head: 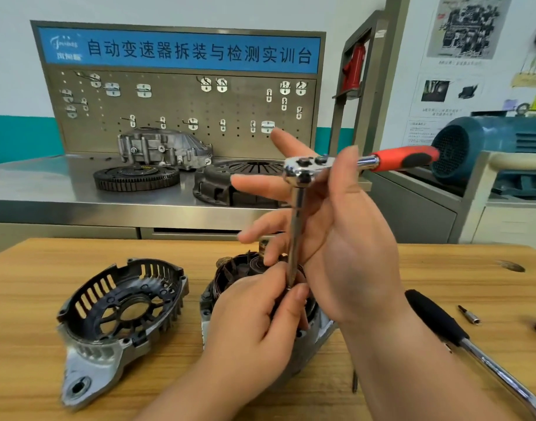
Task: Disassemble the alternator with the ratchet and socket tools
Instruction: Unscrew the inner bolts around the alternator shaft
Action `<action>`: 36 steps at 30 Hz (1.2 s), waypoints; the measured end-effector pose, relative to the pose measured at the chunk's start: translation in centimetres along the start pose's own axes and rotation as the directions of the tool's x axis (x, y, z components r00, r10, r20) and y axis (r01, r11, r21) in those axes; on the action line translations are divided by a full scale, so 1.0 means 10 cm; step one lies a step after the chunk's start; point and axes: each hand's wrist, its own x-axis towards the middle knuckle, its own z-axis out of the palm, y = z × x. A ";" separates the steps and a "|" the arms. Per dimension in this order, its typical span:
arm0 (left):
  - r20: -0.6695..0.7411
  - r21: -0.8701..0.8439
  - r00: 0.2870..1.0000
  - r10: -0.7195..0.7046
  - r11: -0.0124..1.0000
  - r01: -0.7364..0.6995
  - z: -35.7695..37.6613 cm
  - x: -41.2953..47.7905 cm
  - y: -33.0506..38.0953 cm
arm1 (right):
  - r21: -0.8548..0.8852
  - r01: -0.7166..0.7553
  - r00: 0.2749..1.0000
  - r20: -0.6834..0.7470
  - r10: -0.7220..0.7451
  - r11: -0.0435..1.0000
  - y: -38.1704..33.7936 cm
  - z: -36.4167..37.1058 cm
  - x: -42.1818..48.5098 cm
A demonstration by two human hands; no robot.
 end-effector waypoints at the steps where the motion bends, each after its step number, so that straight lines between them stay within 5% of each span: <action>1: -0.006 -0.012 1.000 -0.010 1.000 0.010 0.00 0.00 0.00 | -0.049 0.047 0.999 -0.022 -0.048 0.998 0.02 0.01 -0.04; 3: -0.020 -0.040 0.999 -0.039 0.998 0.039 0.00 0.00 0.01 | -0.193 0.114 0.991 -0.045 -0.125 0.974 -0.02 -0.01 0.03; 6: -0.032 -0.011 0.998 -0.044 0.999 0.044 0.02 0.01 0.01 | -0.544 -0.076 0.997 -0.028 0.073 0.836 -0.09 0.03 0.13; 10: -0.020 0.022 1.000 -0.015 1.000 0.016 0.01 0.01 0.00 | -0.230 0.171 0.984 -0.007 -0.177 0.958 -0.10 -0.01 0.03; 15: 0.020 0.004 1.000 0.024 1.000 -0.024 -0.02 0.02 -0.01 | 0.100 -0.106 0.994 -0.015 0.108 0.989 -0.03 -0.02 0.03; 18: 0.016 0.005 1.000 -0.006 1.000 0.006 -0.01 0.02 0.01 | 0.093 -0.112 0.992 -0.046 0.117 0.989 -0.02 -0.03 0.03; 22: -0.005 -0.026 0.999 -0.045 0.999 0.044 -0.01 0.01 0.02 | -0.080 0.041 0.989 -0.137 -0.051 0.996 0.01 -0.02 0.01; 26: -0.008 -0.021 0.999 -0.051 0.998 0.051 0.00 0.02 0.02 | -0.147 0.191 0.977 -0.072 -0.203 0.971 -0.05 -0.05 0.02; 36: 0.005 -0.022 1.000 0.023 0.999 -0.023 -0.02 0.02 0.00 | 0.207 -0.146 0.989 0.011 0.147 0.967 -0.01 -0.05 0.03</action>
